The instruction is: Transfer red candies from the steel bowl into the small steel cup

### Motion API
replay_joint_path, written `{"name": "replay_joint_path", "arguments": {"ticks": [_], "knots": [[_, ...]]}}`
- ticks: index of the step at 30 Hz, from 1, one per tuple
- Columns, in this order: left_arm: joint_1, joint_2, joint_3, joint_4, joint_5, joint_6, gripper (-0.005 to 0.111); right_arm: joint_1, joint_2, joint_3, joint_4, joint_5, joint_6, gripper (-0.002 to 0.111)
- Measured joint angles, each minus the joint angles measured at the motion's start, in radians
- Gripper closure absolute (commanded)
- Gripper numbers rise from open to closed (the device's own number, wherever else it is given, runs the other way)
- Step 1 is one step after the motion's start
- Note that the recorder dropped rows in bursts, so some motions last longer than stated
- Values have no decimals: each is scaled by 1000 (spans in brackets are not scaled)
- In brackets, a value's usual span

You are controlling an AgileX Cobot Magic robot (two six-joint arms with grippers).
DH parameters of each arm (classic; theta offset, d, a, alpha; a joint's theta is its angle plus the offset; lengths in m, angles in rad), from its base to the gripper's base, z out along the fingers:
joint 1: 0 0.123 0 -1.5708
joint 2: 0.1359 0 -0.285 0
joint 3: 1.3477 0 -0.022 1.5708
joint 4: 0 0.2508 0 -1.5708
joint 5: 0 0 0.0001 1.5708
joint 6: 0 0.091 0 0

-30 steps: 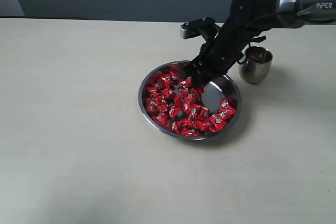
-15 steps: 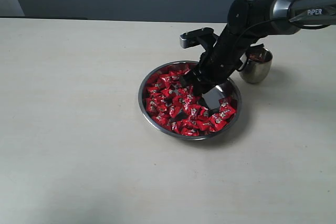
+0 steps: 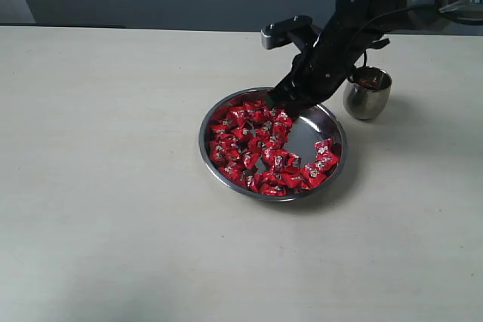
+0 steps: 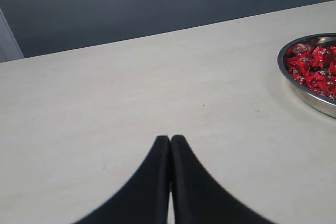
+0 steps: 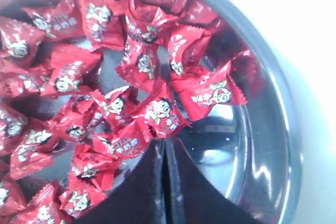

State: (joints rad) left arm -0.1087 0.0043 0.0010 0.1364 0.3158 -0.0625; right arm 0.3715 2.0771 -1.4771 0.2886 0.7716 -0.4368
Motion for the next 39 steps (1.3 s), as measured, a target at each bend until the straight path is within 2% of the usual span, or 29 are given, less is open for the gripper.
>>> {"name": "replay_joint_path", "arguments": {"ticks": [6,8,12,14,23,25,30,36,39], "knots": [[0,0,0,0,0,0,106,0,-58,0,12,5,0,108],[0,0,0,0,0,0,106,0,-58,-2,28,6,-10,99],[0,0,0,0,0,0,106,0,-30,-2,82,30,-67,73],[0,0,0,0,0,0,106,0,-11,-2,111,58,-92,67],[0,0,0,0,0,0,106,11,73,-2,132,123,-109,69],[0,0,0,0,0,0,106,13,81,-2,132,116,-109,72],[0,0,0,0,0,0,106,18,86,-2,132,99,-109,93],[0,0,0,0,0,0,106,18,86,-2,132,95,-109,95],[0,0,0,0,0,0,106,18,86,-2,132,95,-109,109]]}}
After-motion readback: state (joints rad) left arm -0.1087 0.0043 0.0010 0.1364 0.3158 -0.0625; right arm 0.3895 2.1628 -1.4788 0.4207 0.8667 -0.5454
